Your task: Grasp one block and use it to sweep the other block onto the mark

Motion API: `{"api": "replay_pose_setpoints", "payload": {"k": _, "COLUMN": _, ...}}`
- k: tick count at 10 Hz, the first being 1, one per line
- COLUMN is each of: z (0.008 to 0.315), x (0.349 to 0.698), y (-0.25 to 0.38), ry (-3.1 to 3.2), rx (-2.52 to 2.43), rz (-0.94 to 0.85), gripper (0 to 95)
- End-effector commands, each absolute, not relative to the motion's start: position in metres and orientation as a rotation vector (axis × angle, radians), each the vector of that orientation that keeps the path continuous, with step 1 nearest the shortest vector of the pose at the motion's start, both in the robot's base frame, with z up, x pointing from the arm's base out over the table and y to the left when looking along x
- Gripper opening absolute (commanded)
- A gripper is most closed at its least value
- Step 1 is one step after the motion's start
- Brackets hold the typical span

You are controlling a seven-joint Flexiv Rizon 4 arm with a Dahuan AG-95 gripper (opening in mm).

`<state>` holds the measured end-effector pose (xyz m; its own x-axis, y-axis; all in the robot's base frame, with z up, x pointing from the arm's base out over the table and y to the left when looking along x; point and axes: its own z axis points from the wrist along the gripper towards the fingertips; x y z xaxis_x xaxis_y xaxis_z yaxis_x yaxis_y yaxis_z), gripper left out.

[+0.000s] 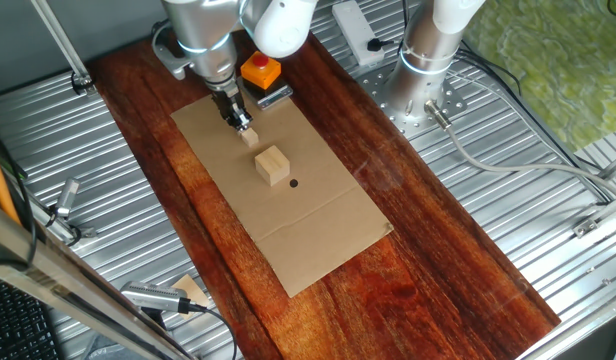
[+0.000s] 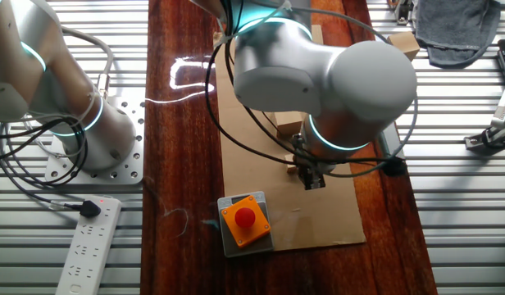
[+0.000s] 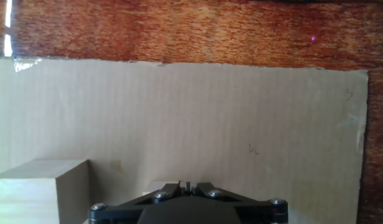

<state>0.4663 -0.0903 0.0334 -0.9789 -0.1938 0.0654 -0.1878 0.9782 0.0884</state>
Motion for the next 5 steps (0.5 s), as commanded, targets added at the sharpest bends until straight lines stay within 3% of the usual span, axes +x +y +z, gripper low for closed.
{"api": "replay_pose_setpoints", "payload": {"k": 1, "z": 0.0335, "x": 0.4665, "y": -0.0901, "ry": -3.048, "rx": 0.333, "rz": -0.132, "gripper": 0.0}}
{"api": "replay_pose_setpoints", "payload": {"k": 5, "z": 0.0335, "x": 0.4665, "y": -0.0901, "ry": -3.042, "rx": 0.402, "rz": -0.146, "gripper": 0.0}}
